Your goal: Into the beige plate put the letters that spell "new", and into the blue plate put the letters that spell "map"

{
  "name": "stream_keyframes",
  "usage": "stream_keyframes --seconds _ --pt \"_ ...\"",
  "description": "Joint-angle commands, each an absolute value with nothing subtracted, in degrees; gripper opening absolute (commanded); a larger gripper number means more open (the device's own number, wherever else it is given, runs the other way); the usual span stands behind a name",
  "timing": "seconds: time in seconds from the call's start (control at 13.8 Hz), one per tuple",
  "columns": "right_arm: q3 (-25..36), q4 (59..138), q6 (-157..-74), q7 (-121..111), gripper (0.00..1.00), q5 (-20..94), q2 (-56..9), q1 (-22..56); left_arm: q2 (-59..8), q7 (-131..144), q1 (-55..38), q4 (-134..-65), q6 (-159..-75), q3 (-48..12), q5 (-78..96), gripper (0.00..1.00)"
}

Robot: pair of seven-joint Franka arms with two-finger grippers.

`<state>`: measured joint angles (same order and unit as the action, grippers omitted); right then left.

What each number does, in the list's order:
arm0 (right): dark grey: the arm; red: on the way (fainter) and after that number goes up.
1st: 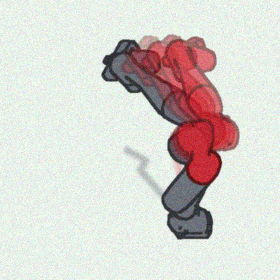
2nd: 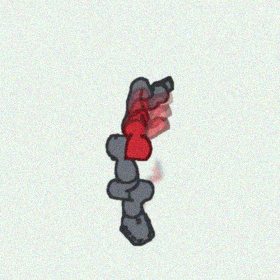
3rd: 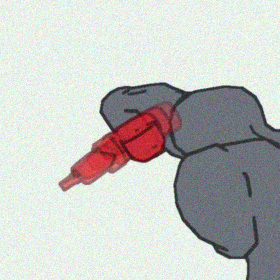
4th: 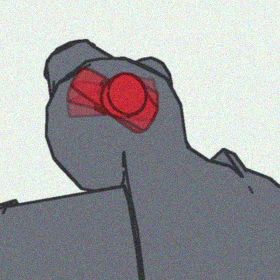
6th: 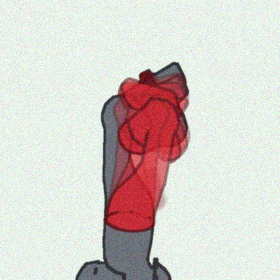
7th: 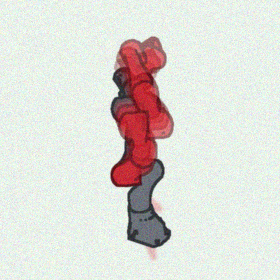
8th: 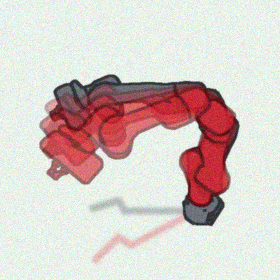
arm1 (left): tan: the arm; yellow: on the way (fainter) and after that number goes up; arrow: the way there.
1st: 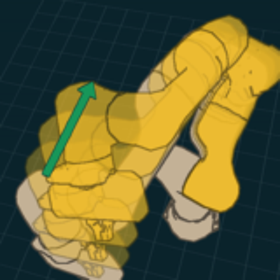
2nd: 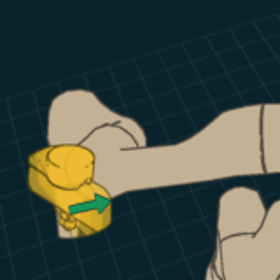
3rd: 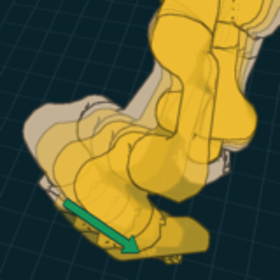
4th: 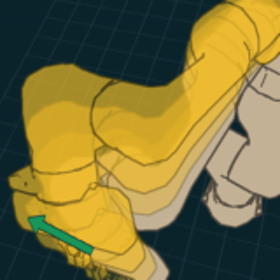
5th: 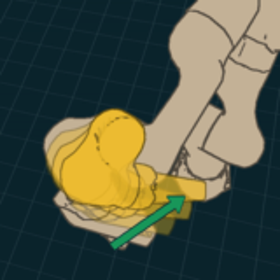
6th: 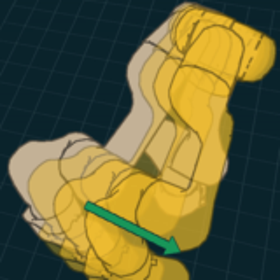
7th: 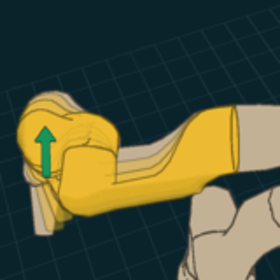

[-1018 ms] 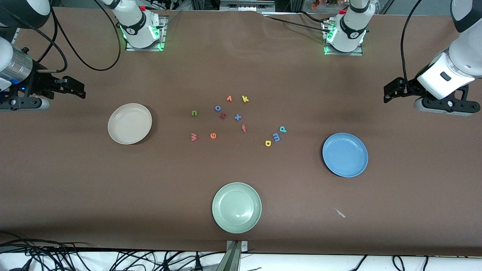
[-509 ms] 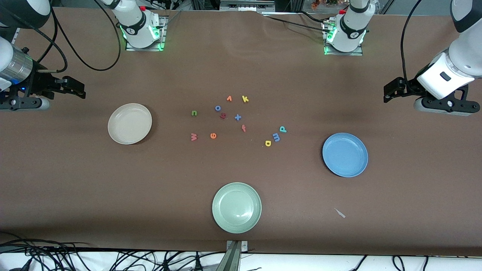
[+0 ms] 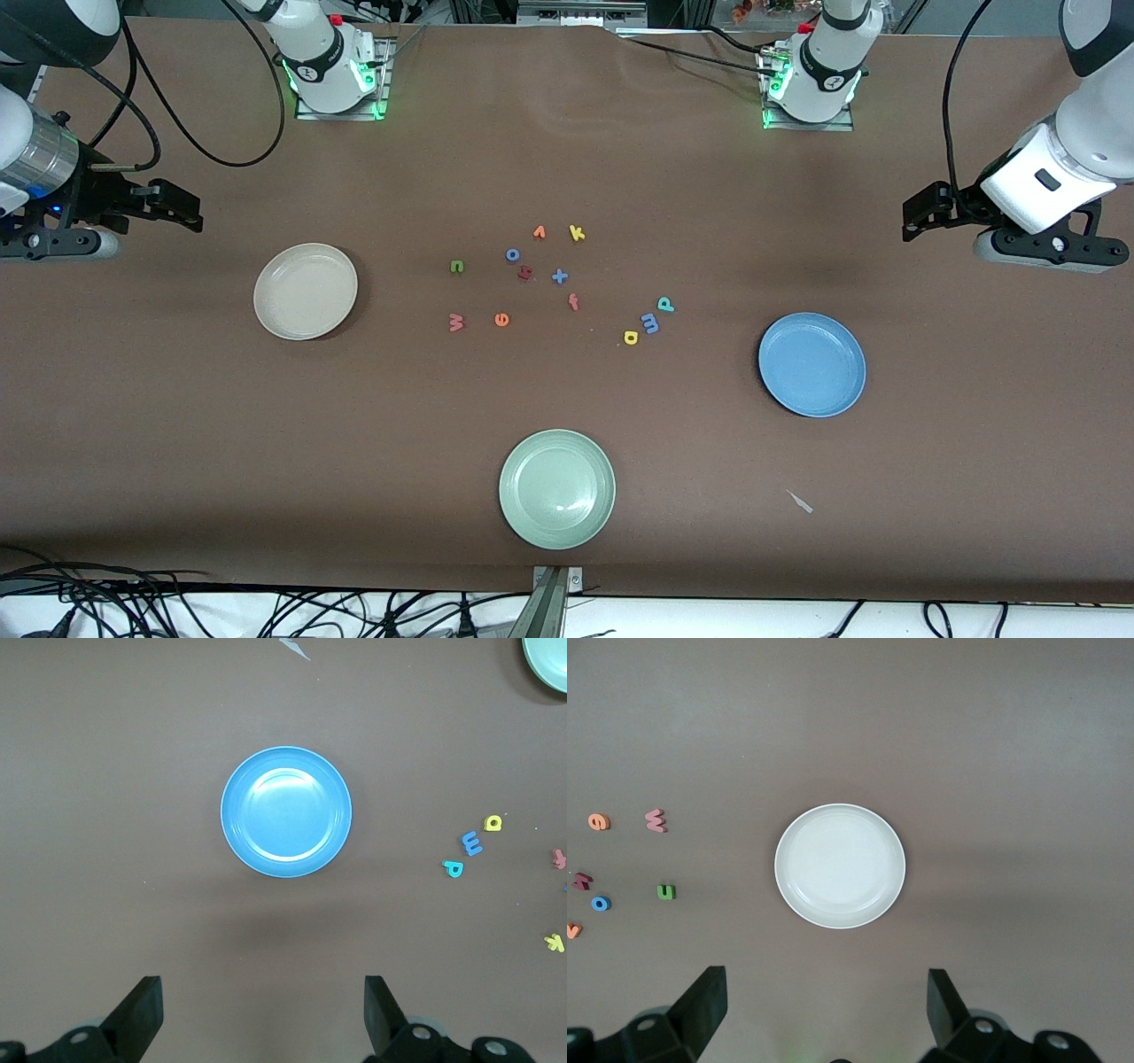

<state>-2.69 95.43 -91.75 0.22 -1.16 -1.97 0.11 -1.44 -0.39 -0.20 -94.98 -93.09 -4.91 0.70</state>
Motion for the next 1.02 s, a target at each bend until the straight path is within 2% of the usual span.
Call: stream_keyframes --seconds 0.0,0.95 --pt "-3.25 94.92 -91.49 1.49 1.0 -0.53 -1.85 -0.26 -2.2 -0.62 -0.26 -93.34 -91.76 -5.01 0.79 1.0" --pt "-3.34 95.01 -91.49 3.43 1.0 -0.53 -1.76 -0.18 -2.2 -0.7 -0.18 -93.34 -91.5 -5.01 0.79 1.0"
